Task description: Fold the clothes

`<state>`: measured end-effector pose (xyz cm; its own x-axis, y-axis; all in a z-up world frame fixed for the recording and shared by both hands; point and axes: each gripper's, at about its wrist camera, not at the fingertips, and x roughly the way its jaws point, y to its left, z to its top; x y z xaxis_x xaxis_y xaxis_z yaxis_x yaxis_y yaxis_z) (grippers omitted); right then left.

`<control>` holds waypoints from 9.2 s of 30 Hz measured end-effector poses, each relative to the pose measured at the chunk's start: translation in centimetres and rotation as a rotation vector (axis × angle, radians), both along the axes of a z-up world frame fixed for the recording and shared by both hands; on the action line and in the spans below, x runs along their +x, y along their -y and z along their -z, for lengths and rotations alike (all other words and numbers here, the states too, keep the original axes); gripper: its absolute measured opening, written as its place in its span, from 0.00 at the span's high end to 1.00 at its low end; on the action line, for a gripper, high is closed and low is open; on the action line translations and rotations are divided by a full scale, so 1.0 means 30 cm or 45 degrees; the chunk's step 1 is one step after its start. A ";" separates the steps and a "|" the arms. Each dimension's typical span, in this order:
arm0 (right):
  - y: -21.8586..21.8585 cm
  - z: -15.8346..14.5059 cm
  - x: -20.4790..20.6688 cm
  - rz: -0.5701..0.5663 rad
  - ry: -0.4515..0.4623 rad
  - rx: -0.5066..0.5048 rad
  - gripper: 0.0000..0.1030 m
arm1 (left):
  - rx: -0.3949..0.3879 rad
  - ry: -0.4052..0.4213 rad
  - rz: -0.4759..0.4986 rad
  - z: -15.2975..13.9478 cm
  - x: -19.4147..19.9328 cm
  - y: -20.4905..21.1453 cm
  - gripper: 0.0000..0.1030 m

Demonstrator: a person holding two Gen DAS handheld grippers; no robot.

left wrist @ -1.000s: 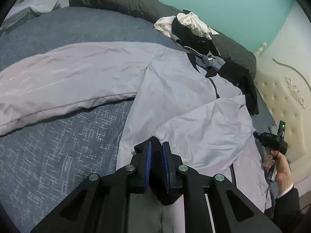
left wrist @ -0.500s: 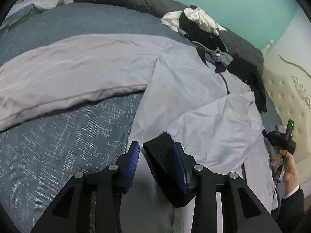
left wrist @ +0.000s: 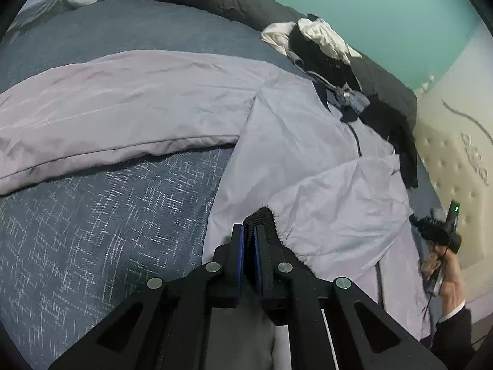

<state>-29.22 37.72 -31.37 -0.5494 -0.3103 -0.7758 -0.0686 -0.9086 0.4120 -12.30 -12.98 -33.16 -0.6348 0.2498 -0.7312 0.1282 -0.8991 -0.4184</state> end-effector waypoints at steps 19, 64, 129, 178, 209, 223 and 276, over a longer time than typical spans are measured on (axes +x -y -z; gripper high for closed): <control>-0.054 -0.158 -0.049 0.045 -0.019 -0.153 0.82 | -0.003 -0.025 0.327 -0.037 -0.325 -0.355 0.91; 0.353 -0.259 -0.752 -0.197 0.155 0.581 1.00 | -0.063 0.099 0.400 0.148 -0.337 -0.426 0.91; -0.019 -0.082 -0.169 -0.261 0.080 -0.067 0.70 | -0.072 0.109 0.392 0.123 -0.312 -0.435 0.91; 0.107 -0.041 -0.080 -0.230 -0.001 -0.023 0.89 | -0.053 0.100 0.359 0.091 -0.293 -0.366 0.91; 0.420 -0.204 0.366 -0.297 -0.276 -0.262 0.89 | -0.100 0.070 -0.004 -0.036 0.123 0.135 0.91; 0.385 -0.189 0.352 -0.249 -0.258 -0.359 0.89 | 0.130 0.153 -0.573 -0.024 0.308 0.644 0.64; 0.411 -0.169 0.317 -0.288 -0.271 -0.343 0.89 | 0.168 -0.043 -0.936 -0.053 0.367 0.976 0.85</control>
<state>-19.70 25.40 -26.31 -0.5835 -0.6184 -0.5264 0.2331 -0.7484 0.6209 -1.29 -42.25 -31.57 -0.6934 -0.1632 -0.7018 0.6622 -0.5283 -0.5314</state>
